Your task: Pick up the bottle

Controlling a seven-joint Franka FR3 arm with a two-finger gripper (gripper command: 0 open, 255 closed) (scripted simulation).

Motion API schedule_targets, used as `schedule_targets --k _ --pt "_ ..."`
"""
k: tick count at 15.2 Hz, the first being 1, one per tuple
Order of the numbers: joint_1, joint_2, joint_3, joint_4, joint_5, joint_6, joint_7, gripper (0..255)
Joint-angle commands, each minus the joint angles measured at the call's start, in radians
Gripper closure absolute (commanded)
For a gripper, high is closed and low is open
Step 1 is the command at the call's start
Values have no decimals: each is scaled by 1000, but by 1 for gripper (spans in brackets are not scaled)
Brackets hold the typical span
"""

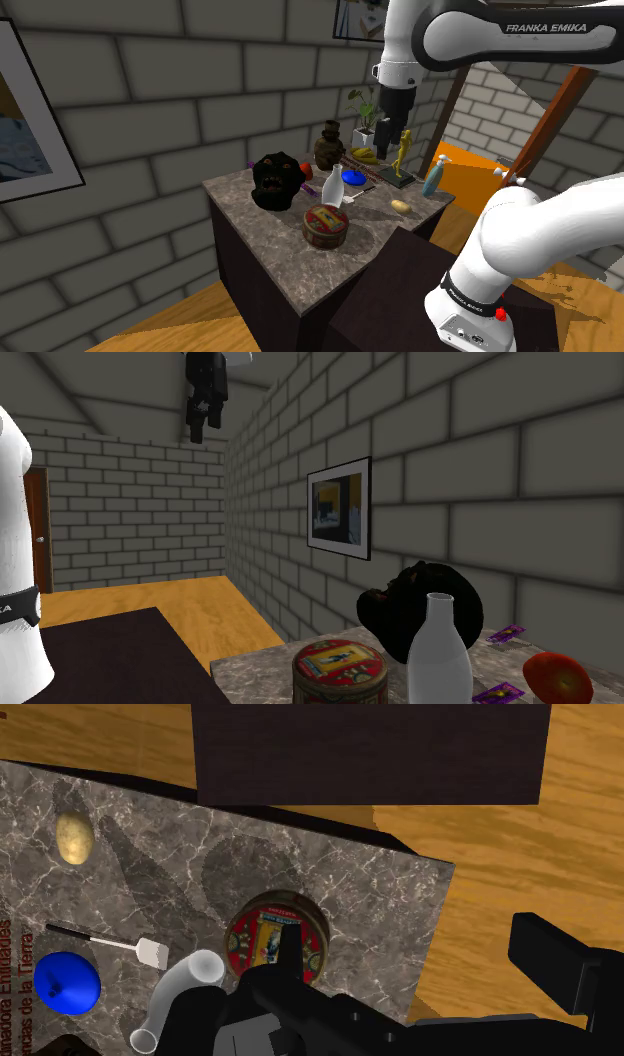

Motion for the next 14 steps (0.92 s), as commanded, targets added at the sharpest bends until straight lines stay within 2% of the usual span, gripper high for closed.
schedule_targets --k 1,8,14 --pt "0 0 0 0 0 0 0 0" --pt "-49 157 -104 -26 -60 202 -99 0" --pt "-82 336 -188 7 -86 365 -183 0"
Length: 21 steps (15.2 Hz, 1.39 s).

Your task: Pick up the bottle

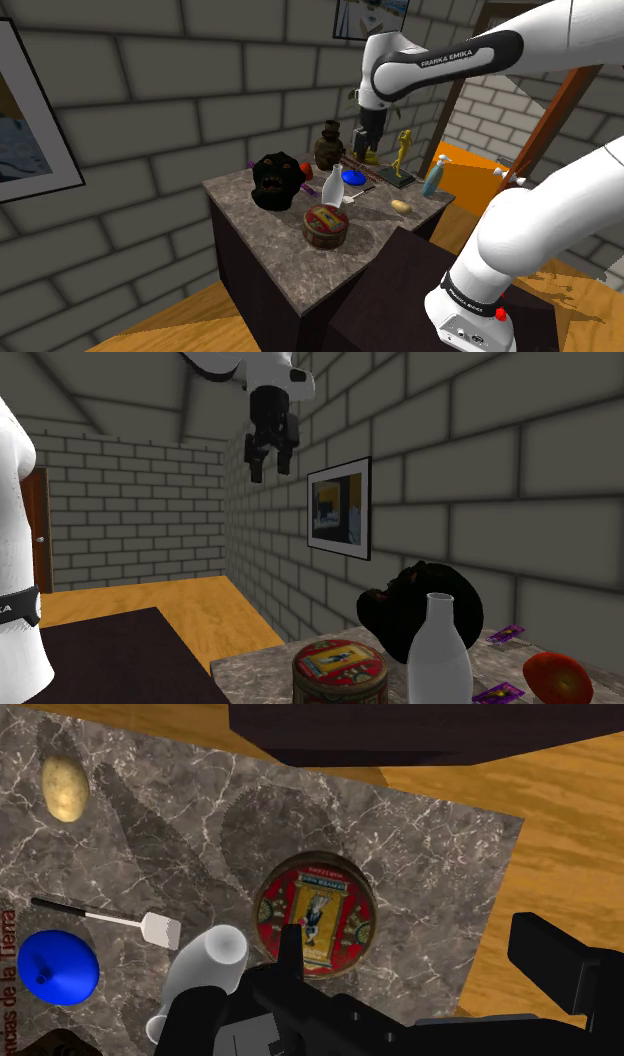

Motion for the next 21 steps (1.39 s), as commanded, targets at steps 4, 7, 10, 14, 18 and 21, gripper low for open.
schedule_targets --k 4,7,10,14,18,21 --pt "-24 169 -68 63 -1 120 -81 0" --pt "-35 277 -101 114 16 182 -131 0" --pt "-48 388 -128 177 45 235 -185 0" --pt "-72 541 -152 278 99 287 -261 0" --pt "-108 696 -158 402 162 316 -335 0" --pt "-142 813 -153 509 206 323 -384 0"
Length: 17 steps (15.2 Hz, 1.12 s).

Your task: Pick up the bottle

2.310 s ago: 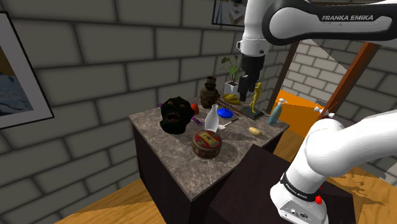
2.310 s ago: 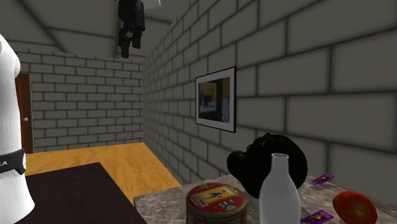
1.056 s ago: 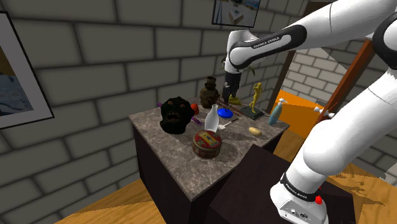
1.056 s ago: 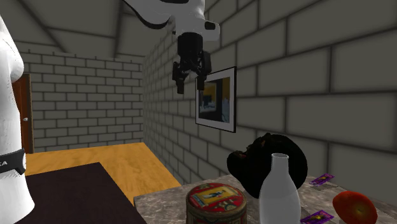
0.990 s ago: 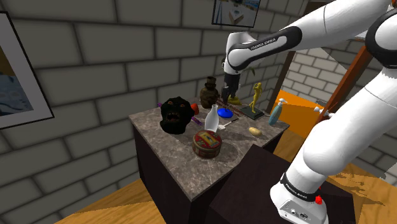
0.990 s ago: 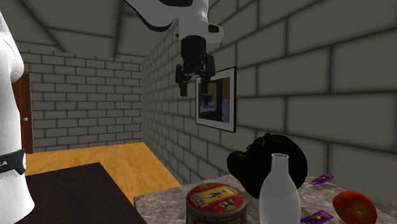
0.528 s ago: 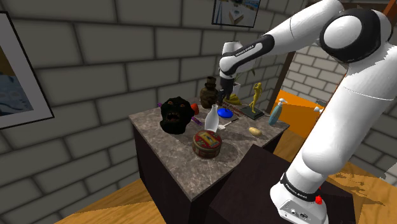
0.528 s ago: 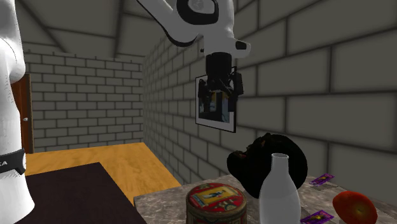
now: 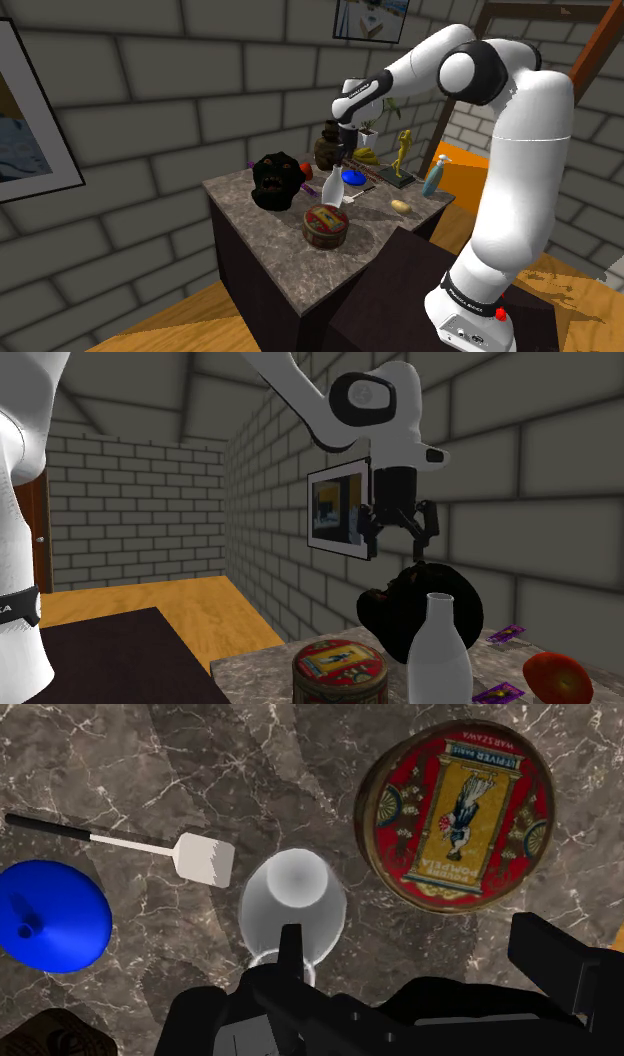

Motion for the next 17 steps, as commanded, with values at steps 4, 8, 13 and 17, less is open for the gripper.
schedule_targets --k 4,8,13,17 --pt "-62 201 18 203 66 -6 -68 0" --pt "-102 328 33 342 94 -19 -96 0" --pt "-107 370 40 338 103 26 -100 0" --pt "-108 384 43 340 106 39 -101 255"
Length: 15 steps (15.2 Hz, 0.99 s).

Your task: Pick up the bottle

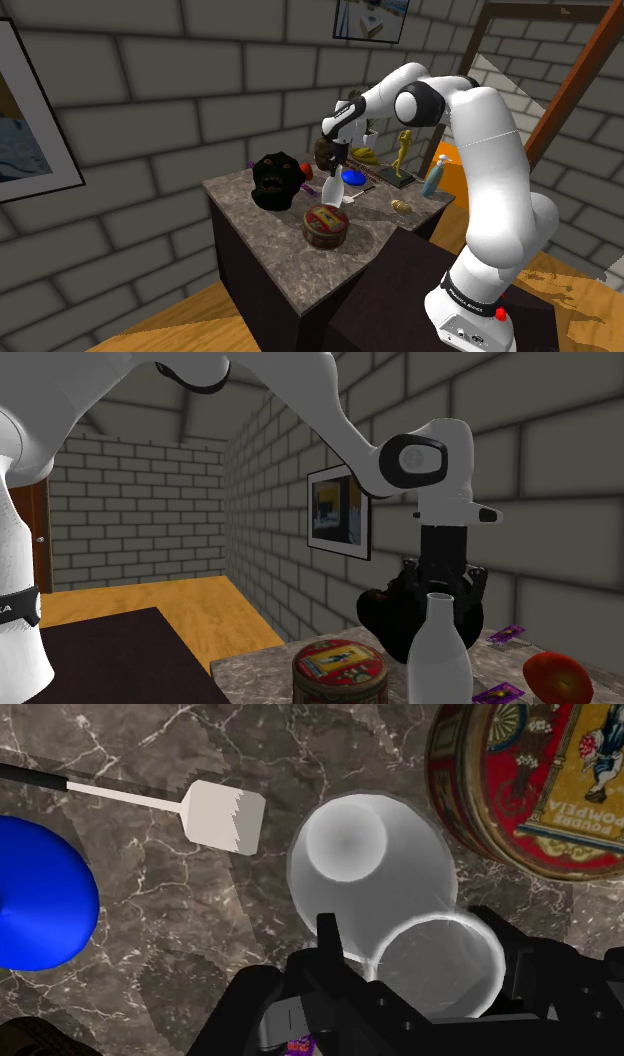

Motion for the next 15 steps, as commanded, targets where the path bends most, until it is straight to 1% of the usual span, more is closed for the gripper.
schedule_targets --k 1,9,15 --pt "0 1 0 0 0 2 0 255" --pt "-1 1 0 -1 0 2 -1 255" --pt "5 -50 -8 1 -10 -50 4 255"
